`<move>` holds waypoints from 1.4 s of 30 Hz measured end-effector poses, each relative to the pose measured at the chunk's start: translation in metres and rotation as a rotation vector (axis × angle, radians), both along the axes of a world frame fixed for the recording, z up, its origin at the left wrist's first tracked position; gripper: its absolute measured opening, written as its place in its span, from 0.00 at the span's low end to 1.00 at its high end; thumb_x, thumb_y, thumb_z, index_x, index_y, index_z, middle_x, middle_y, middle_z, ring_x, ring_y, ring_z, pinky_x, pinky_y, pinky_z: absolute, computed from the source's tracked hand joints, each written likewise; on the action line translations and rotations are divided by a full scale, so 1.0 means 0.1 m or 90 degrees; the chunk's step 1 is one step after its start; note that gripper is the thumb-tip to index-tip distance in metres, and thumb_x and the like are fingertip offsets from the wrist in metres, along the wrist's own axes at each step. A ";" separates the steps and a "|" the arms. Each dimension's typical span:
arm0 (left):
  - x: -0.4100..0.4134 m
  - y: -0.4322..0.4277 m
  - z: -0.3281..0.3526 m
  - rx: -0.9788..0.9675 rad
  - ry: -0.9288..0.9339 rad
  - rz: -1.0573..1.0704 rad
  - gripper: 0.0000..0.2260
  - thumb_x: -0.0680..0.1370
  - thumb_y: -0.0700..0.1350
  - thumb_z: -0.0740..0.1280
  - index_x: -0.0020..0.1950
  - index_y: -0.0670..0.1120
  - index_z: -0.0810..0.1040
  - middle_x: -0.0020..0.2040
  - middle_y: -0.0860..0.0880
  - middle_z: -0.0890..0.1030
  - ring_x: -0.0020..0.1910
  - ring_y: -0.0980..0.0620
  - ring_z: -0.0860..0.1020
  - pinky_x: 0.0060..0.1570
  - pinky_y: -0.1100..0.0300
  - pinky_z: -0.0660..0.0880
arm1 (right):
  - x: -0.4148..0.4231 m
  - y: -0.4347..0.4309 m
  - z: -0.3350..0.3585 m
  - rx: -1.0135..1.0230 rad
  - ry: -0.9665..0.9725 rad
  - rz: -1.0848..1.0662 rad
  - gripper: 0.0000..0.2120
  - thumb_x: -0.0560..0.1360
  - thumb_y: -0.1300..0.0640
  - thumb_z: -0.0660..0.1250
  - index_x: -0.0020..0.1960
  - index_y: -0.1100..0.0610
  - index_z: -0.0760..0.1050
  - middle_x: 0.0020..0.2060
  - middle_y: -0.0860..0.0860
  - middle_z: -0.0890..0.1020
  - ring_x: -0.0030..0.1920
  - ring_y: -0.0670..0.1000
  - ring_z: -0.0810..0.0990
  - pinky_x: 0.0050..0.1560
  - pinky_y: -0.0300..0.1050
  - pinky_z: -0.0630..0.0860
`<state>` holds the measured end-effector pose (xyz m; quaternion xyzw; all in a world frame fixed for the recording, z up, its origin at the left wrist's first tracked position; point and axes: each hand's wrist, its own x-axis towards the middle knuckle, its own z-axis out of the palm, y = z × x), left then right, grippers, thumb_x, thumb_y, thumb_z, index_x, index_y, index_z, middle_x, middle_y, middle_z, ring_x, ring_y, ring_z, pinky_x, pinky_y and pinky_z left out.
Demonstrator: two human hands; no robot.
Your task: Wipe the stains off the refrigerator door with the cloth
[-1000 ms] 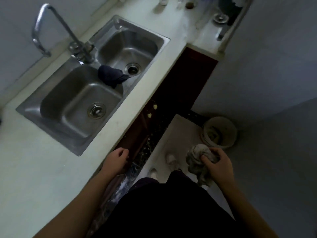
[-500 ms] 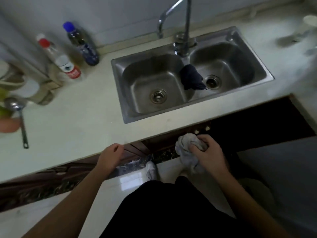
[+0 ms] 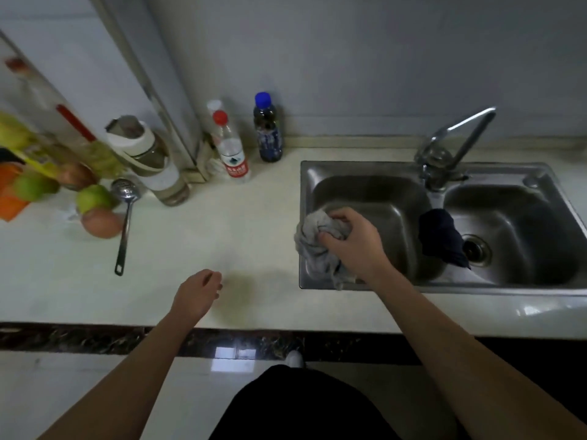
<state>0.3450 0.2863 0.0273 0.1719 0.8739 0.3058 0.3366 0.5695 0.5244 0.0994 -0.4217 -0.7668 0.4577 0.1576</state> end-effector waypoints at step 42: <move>-0.13 -0.48 -0.31 0.067 -0.129 0.179 0.12 0.81 0.52 0.66 0.44 0.48 0.85 0.39 0.50 0.87 0.44 0.47 0.85 0.52 0.48 0.79 | -1.04 0.17 -0.96 -0.103 -0.145 0.022 0.19 0.81 0.45 0.65 0.68 0.53 0.74 0.60 0.53 0.80 0.57 0.55 0.81 0.59 0.54 0.80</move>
